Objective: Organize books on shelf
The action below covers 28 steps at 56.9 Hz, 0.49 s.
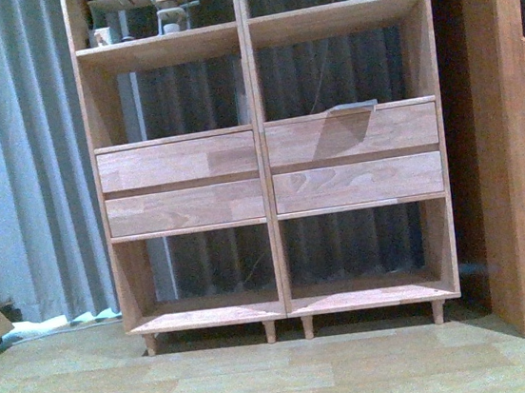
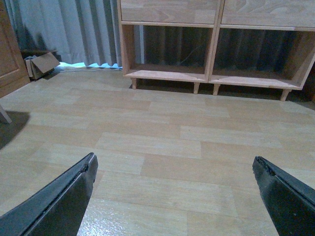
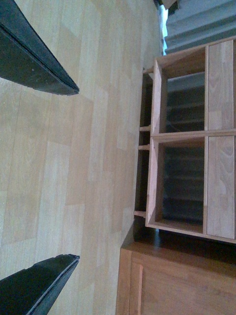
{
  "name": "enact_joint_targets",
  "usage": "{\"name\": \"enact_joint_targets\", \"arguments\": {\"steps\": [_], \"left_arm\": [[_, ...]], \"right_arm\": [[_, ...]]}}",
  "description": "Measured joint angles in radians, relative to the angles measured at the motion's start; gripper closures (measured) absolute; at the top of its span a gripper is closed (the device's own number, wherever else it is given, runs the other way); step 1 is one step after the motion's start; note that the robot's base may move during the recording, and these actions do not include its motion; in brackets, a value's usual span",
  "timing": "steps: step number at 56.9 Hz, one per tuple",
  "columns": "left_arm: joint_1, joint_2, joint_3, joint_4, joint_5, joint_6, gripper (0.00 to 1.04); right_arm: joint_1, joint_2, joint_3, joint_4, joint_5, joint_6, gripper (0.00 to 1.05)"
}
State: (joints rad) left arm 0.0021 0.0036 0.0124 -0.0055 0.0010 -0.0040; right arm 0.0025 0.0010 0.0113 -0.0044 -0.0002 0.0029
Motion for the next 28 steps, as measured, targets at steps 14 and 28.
{"name": "enact_joint_targets", "arguments": {"steps": [14, 28], "left_arm": [[0.000, 0.000, 0.000, 0.000, 0.000, 0.000, 0.07], [0.000, 0.000, 0.000, 0.000, 0.000, 0.000, 0.07]], "right_arm": [[0.000, 0.000, 0.000, 0.000, 0.000, 0.000, 0.07], [0.000, 0.000, 0.000, 0.000, 0.000, 0.000, 0.07]]}}
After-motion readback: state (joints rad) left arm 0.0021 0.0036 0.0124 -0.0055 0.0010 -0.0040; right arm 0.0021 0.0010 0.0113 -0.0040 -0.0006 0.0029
